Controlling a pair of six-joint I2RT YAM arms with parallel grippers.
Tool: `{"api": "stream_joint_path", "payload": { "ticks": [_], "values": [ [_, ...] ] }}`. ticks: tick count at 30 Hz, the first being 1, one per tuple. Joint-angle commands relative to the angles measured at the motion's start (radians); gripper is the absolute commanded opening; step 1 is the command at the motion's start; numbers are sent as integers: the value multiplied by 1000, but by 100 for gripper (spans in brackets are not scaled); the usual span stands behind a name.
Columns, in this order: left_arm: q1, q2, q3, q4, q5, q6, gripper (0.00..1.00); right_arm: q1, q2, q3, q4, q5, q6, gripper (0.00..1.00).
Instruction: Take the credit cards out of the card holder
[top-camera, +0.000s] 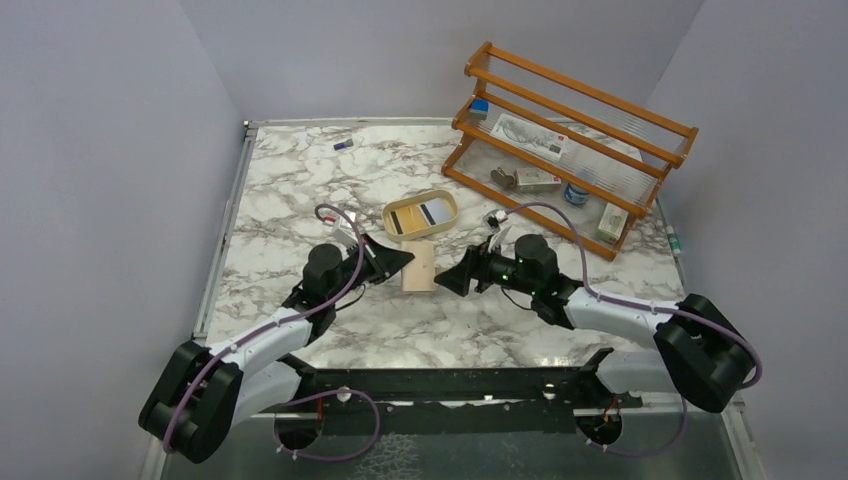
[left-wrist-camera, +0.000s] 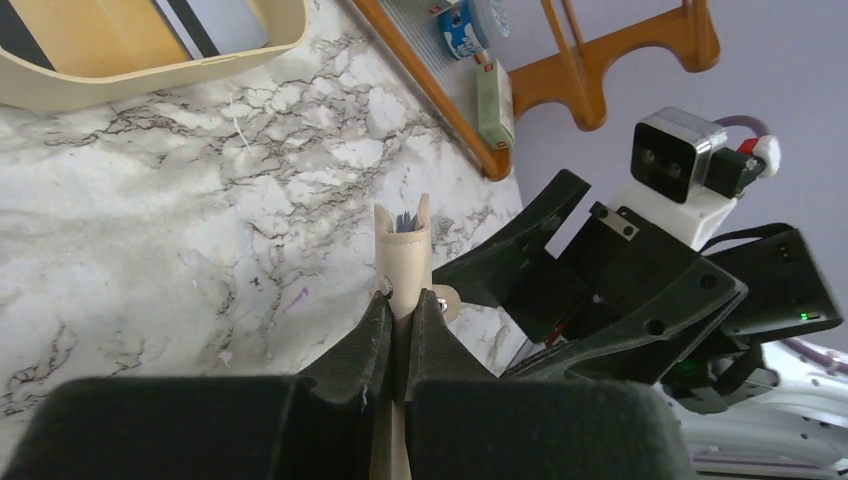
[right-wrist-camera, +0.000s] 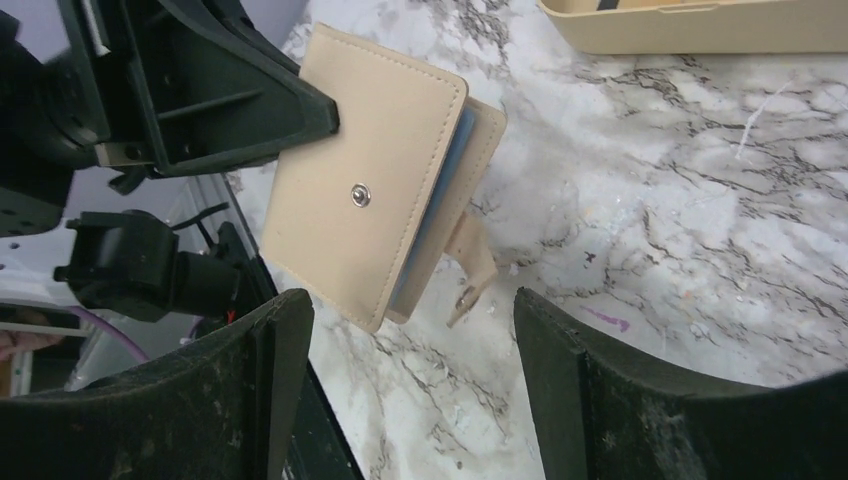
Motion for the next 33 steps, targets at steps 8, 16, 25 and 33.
{"api": "stream_joint_path", "payload": {
  "ticks": [8,16,25,33],
  "values": [
    [-1,2,-51,241,42,-116,0,-12,144,-115,528,-127,228,58],
    [-1,-7,-64,271,72,-111,0,-13,160,-97,542,-128,241,43],
    [-1,-41,-88,274,85,-101,0,-17,110,-97,472,-99,206,33],
    [-1,-59,-97,274,87,-98,0,-51,20,-106,331,-46,152,1]
  ]
}}
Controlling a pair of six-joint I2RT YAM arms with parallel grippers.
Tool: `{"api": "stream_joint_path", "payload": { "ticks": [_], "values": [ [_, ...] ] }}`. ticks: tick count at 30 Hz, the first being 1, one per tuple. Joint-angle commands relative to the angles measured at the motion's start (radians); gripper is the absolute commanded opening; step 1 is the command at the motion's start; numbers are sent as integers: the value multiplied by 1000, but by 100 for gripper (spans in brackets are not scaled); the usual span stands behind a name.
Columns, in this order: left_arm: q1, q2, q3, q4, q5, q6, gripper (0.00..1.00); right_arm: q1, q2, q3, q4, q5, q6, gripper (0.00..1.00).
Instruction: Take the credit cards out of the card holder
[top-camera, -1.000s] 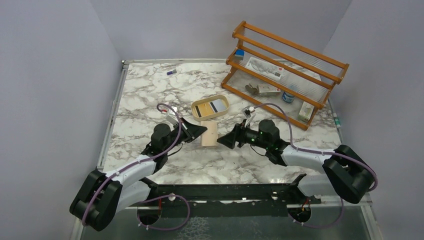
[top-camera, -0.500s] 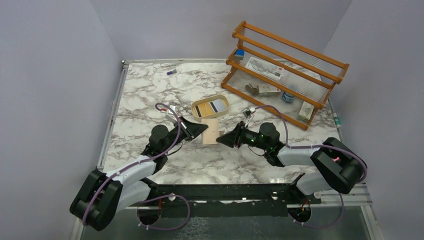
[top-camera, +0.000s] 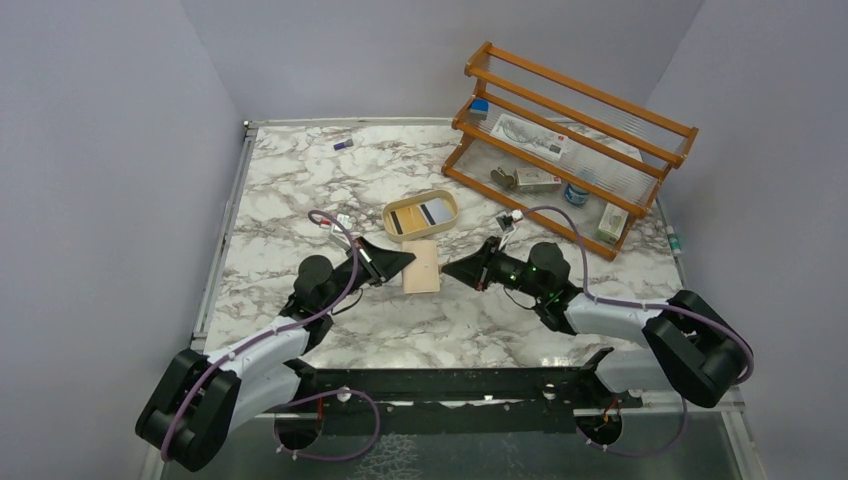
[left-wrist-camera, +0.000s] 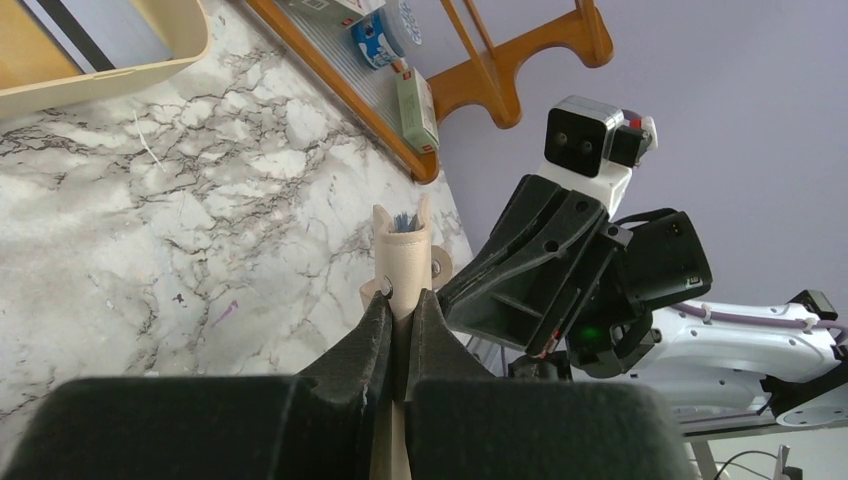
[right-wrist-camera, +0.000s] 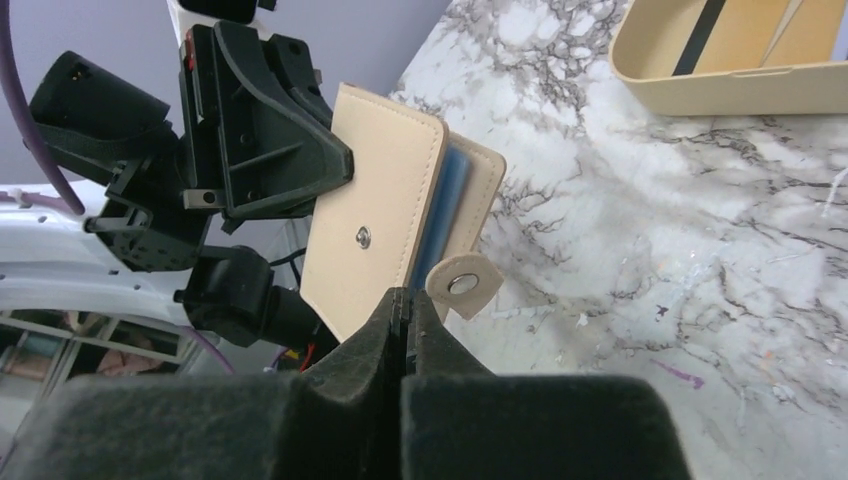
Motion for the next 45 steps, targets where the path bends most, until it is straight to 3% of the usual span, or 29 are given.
{"api": "stream_joint_path", "payload": {
  "ticks": [1,4,5,7,9,13,32,45],
  "values": [
    [-1,-16,-8,49,32,2,0,-16,-43,6,-98,48,-49,1],
    [-1,-17,-4,50,30,6,0,-18,-53,18,-135,56,-64,1],
    [-1,-17,-4,49,25,6,0,-18,-57,26,-154,56,-74,8],
    [-1,-19,-5,49,16,8,0,-18,-62,41,-196,47,-102,39],
    [-1,-18,-7,48,3,8,0,-18,-75,49,-229,47,-131,59],
    [-1,-2,-7,47,-7,11,0,-18,-99,62,-302,81,-149,75],
    [-1,-36,3,26,-24,30,0,-17,-2,68,-312,157,-23,73],
    [-1,-52,-8,26,-9,32,0,-18,130,18,42,54,51,56]
  ]
}}
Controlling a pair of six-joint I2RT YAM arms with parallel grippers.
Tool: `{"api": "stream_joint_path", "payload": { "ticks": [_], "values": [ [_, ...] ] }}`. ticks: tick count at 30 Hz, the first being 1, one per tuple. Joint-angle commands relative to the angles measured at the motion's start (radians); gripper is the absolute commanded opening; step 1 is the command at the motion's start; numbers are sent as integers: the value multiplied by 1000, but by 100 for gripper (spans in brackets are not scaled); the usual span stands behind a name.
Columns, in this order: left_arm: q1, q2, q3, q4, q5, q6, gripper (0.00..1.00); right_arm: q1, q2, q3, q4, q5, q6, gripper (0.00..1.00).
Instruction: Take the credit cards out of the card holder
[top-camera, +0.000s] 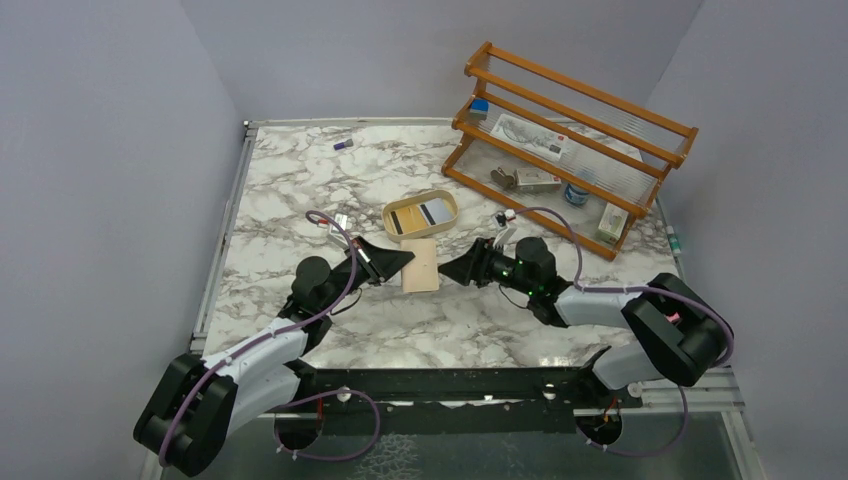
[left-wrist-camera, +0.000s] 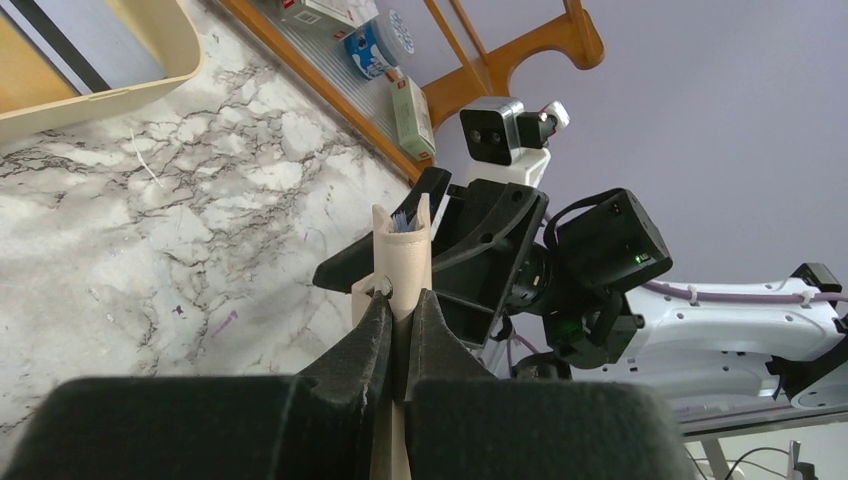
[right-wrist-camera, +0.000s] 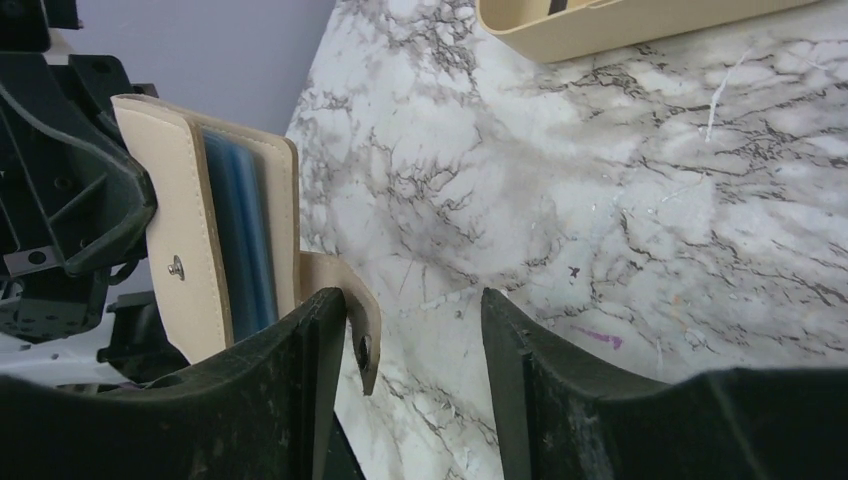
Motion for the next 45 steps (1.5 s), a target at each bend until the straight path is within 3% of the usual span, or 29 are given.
{"api": "stream_joint_path", "payload": {
  "ticks": [1,6,14,19,23,27,28,30,33,45],
  "values": [
    [-1,-23,-6,27,0,9,0,-2,47,-27,206,-65,33,54],
    [-1,-22,-3,27,1,14,0,-2,104,-14,282,-100,51,36],
    [-1,-27,-8,27,4,22,0,-2,143,-6,332,-116,58,29],
    [-1,-22,-12,27,-3,23,0,-2,135,9,305,-125,45,3],
    [1,1,-11,14,-8,21,1,-5,66,21,223,-108,5,1],
    [1,56,-10,6,-6,24,57,-10,-48,68,-4,-50,-84,1],
    [1,70,-11,4,-8,26,68,-9,-73,85,-72,-35,-111,1],
    [1,100,-13,4,-10,32,80,-11,-114,116,-197,-15,-161,1],
    [1,150,-15,4,-11,46,84,-12,-148,132,-308,-12,-217,1],
    [-21,279,-8,4,-12,87,84,-16,-194,141,-515,27,-254,1]
  ]
}}
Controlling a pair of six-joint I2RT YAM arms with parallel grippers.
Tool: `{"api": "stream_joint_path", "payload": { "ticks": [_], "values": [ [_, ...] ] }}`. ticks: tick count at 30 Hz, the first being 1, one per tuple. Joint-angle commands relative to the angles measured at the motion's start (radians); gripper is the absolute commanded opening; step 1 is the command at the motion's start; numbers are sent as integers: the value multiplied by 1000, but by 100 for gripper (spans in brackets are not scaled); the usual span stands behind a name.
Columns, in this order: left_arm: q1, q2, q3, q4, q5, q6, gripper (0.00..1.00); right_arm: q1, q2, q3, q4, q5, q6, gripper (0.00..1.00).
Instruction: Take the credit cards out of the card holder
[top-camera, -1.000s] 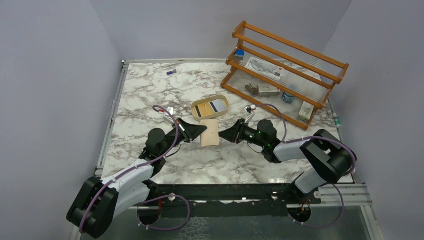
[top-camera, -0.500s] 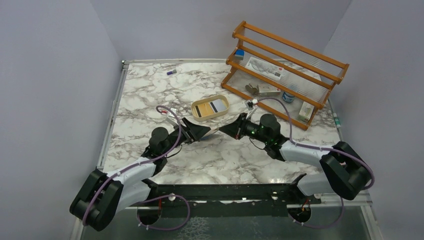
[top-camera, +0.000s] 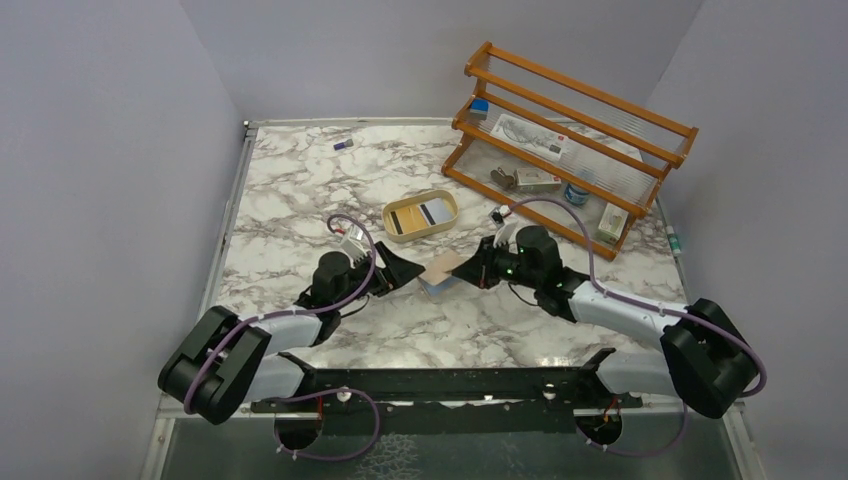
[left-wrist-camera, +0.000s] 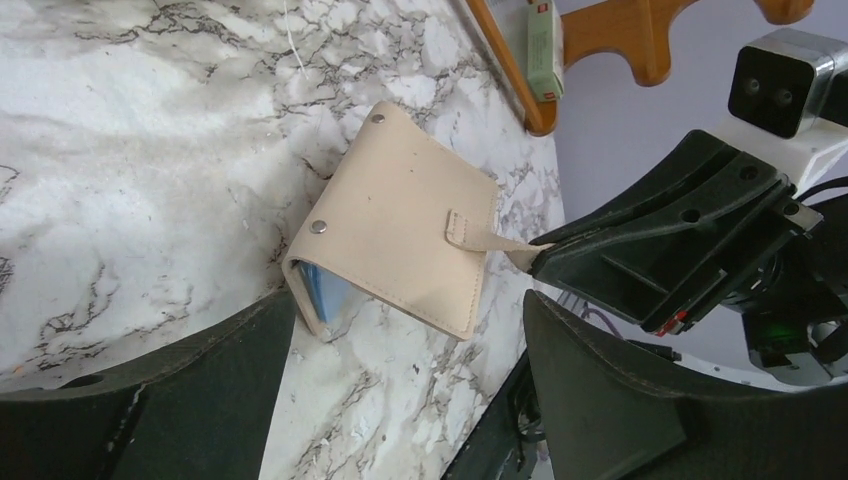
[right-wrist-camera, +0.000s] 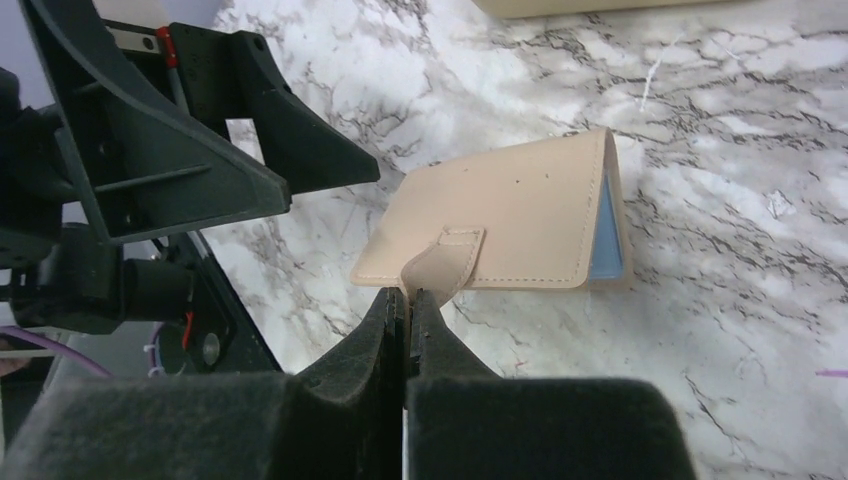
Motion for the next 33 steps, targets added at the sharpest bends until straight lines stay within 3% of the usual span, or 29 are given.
{"api": "stream_joint_path", "payload": {
  "ticks": [1,6,11,17,23,33],
  "values": [
    [-18,19,-2,14,-11,42,84,-4,-24,67,-148,65,-26,1],
    [-35,37,15,15,-22,86,84,-3,35,214,-304,128,-30,1],
    [-54,112,40,31,-36,109,84,-26,108,270,-338,154,-9,1],
    [-84,114,14,147,-35,170,83,-123,142,338,-422,109,143,1],
    [-139,128,20,203,-103,268,84,-144,151,427,-534,100,280,1],
    [-149,341,54,417,-118,210,81,-163,106,423,-584,135,398,1]
  ]
}}
